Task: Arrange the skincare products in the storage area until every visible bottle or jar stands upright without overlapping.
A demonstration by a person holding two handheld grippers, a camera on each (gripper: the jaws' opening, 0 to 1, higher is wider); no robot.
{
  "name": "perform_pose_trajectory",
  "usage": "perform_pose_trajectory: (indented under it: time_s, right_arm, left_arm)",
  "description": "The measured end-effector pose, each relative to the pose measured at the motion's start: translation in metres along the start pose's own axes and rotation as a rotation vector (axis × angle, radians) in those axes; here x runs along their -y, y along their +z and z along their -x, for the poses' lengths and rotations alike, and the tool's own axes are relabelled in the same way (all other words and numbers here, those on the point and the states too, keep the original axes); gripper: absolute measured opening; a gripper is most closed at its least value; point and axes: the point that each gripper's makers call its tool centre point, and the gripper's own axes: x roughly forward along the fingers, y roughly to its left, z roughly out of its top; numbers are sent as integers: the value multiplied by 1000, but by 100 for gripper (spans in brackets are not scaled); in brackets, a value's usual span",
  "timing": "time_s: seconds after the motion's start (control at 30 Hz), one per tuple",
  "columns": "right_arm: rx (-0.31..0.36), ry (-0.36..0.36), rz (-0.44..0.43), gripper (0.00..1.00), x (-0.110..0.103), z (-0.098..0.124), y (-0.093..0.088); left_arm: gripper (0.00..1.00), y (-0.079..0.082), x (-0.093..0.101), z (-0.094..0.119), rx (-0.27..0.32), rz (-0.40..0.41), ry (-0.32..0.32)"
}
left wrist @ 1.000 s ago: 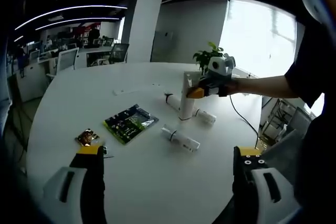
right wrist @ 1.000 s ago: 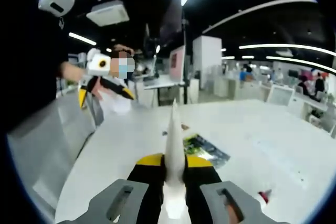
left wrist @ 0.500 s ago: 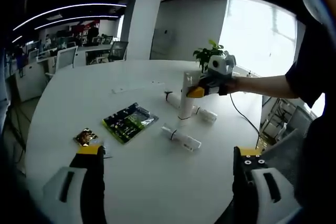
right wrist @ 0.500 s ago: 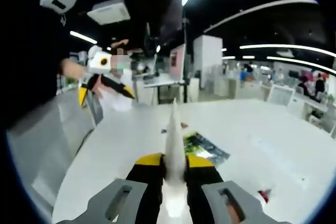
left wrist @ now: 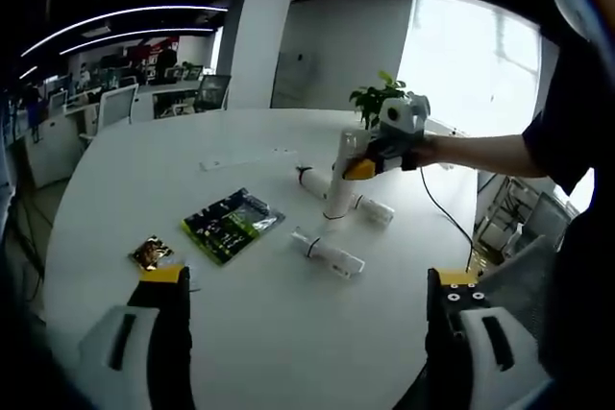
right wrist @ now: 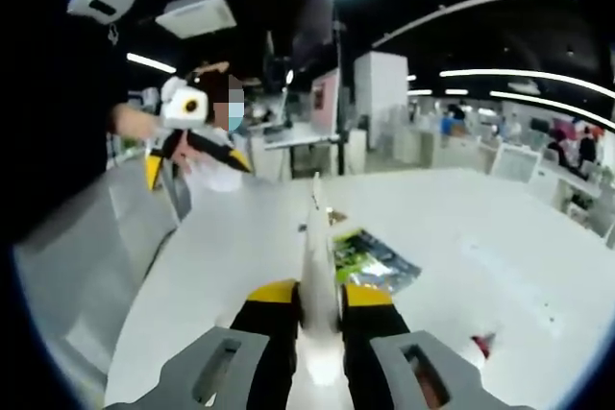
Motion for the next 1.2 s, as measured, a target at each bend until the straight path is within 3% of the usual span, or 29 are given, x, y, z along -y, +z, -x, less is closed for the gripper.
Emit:
perform_pose_trajectory:
  time_s: [0.17,0.43,0.53,0.7,0.8,0.93,1.07,1.2]
  right_arm:
    - [-7,-8,-19,9,-2,2,4]
    - [-17,-58,-52,25,-2,18,18]
    - [-22,-104,-61,28,-3,29,22]
    - [-15,-244,-104,46,1,53,24]
    - [-55,-308,-121,53,-3,67,14]
    - [-36,-393,-176,65,-12,83,9]
    - [-51,-530,-237,80,-15,100,1]
    - [-47,-543,-276,83,-33,103,3]
  left_arm:
    - [97,0,-1,2,-1,0,4]
    - [96,5,3,4,5,-11,0]
    - [96,9,5,7,18,-13,1]
    - [96,9,9,15,21,-10,11]
    - [96,5,10,22,16,-5,19]
    - [96,-1,10,32,13,5,36]
    - [94,-1,11,43,41,22,47]
    - [94,-3,9,51,47,49,69]
